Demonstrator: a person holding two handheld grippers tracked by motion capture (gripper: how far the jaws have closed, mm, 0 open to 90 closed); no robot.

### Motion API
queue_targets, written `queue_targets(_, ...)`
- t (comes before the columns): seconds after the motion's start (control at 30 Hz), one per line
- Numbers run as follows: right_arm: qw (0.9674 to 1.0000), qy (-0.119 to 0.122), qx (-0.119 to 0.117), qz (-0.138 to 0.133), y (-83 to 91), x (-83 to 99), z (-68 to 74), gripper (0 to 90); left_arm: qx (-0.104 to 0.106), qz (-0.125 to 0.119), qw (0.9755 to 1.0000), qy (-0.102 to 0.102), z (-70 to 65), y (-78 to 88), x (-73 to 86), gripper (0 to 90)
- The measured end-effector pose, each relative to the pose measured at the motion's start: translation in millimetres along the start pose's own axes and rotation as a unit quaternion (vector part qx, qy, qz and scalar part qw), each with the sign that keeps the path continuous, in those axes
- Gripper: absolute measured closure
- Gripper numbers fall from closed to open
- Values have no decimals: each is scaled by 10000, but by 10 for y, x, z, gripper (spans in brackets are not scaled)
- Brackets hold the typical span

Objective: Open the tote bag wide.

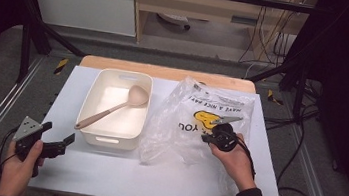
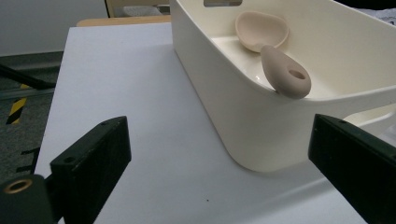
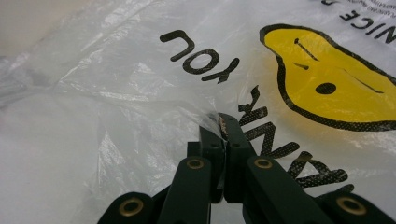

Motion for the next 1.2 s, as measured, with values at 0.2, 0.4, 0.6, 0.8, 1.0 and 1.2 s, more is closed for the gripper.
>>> queue_targets(0.2,9996,-134,-172,151,72,-92,24,900,-62,-254,9996,95,-27,78,-109,57)
queue_targets(0.4,9991,-254,-232,257,109,-122,21,900,5,-458,9987,233,-126,132,-307,55)
queue_targets(0.6,9988,-286,-254,308,129,-150,55,900,142,-553,9981,213,-235,155,-470,65)
queue_targets(0.8,9990,-167,-300,277,109,-154,73,900,338,-540,9980,-5,-452,94,-569,69)
queue_targets(1.0,9987,-65,-445,222,74,-163,108,900,596,-607,9962,-190,-709,57,-669,76)
queue_targets(1.2,9980,91,-585,214,69,-157,169,900,810,-537,9947,-323,-902,-18,-700,80)
Point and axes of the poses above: each handheld gripper's, and its own axes: y roughly backward along the jaws, x roughly out of its underside, z roughly to its left, the point moved 4 cm from there along -y, roughly forward along the jaws, and after that the axes turned 7 degrees about -z, right-handed, at the moved point
